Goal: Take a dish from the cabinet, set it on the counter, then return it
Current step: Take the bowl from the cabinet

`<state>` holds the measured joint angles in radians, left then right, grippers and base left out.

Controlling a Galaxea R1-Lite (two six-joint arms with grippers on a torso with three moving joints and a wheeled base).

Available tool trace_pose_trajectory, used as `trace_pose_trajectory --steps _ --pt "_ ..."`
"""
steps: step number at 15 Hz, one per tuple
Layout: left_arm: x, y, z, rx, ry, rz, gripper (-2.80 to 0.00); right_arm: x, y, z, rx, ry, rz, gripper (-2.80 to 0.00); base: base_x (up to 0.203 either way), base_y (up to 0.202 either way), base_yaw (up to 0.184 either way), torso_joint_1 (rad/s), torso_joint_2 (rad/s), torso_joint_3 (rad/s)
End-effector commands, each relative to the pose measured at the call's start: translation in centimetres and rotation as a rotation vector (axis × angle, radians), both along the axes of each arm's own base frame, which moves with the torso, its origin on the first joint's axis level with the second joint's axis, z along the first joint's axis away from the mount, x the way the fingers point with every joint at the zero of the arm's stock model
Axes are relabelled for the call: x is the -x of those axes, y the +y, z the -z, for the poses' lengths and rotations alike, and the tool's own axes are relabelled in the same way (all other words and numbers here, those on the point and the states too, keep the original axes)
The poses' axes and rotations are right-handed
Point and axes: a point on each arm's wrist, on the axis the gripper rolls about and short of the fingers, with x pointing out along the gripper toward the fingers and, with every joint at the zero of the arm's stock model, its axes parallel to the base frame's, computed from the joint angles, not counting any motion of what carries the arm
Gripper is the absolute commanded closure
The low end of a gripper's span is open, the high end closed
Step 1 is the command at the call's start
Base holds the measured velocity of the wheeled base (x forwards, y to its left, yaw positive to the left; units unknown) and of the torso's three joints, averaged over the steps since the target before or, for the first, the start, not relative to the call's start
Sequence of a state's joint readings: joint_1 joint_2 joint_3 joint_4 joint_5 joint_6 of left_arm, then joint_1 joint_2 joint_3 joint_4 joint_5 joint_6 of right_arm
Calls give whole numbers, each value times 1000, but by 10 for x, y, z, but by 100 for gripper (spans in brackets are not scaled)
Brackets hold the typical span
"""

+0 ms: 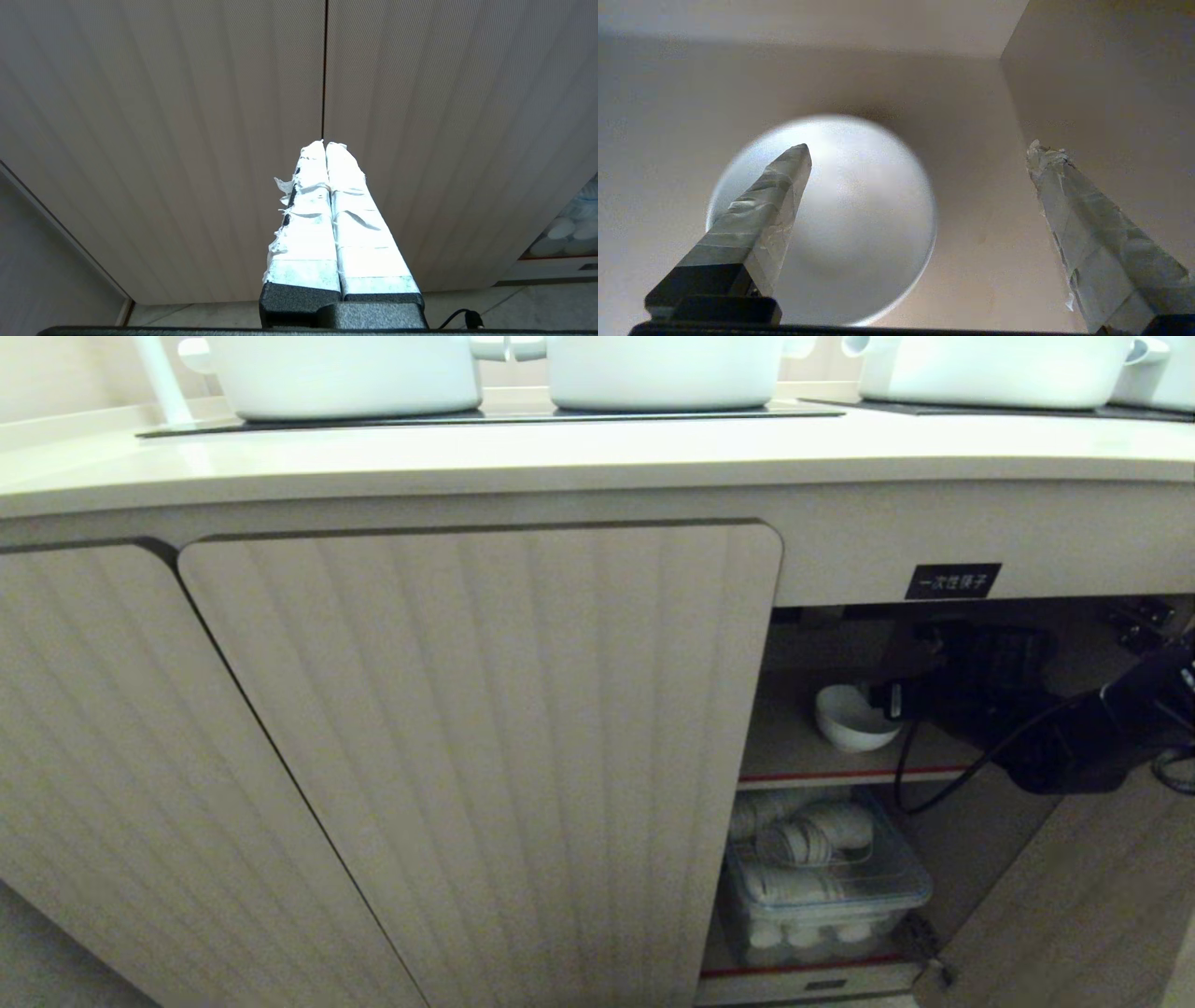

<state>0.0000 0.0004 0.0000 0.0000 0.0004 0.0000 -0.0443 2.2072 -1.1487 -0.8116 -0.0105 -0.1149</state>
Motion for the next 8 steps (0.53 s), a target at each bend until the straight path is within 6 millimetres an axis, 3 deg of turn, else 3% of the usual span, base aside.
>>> trace_pose_trajectory --steps 1,8 --pt "0 0 0 0 0 -1 0 0 0 0 0 11 0 -280 0 0 0 0 0 0" --pt "0 0 0 0 0 0 0 0 -1 3 -1 69 1 -280 0 0 0 0 0 0"
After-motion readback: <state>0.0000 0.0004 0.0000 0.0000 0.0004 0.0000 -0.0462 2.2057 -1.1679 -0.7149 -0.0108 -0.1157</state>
